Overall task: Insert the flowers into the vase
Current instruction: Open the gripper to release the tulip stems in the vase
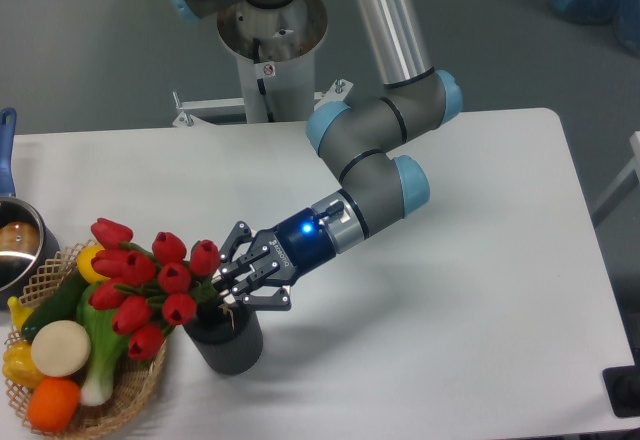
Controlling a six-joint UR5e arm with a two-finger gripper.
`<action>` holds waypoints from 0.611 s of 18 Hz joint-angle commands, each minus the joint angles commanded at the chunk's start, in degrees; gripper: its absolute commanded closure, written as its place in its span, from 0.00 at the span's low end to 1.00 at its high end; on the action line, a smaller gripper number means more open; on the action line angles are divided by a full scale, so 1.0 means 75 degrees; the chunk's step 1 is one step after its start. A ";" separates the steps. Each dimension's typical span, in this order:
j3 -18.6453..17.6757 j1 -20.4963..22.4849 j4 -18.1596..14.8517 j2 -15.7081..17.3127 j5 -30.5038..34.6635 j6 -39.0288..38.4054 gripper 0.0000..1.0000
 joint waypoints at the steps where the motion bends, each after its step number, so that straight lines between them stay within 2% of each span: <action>1: -0.0024 0.0000 0.0000 -0.0012 0.0000 0.0082 0.73; 4: -0.0082 0.0070 0.0000 -0.0058 -0.0047 0.0469 0.73; 11: -0.0118 0.0070 0.0012 -0.0059 -0.0094 0.0517 0.73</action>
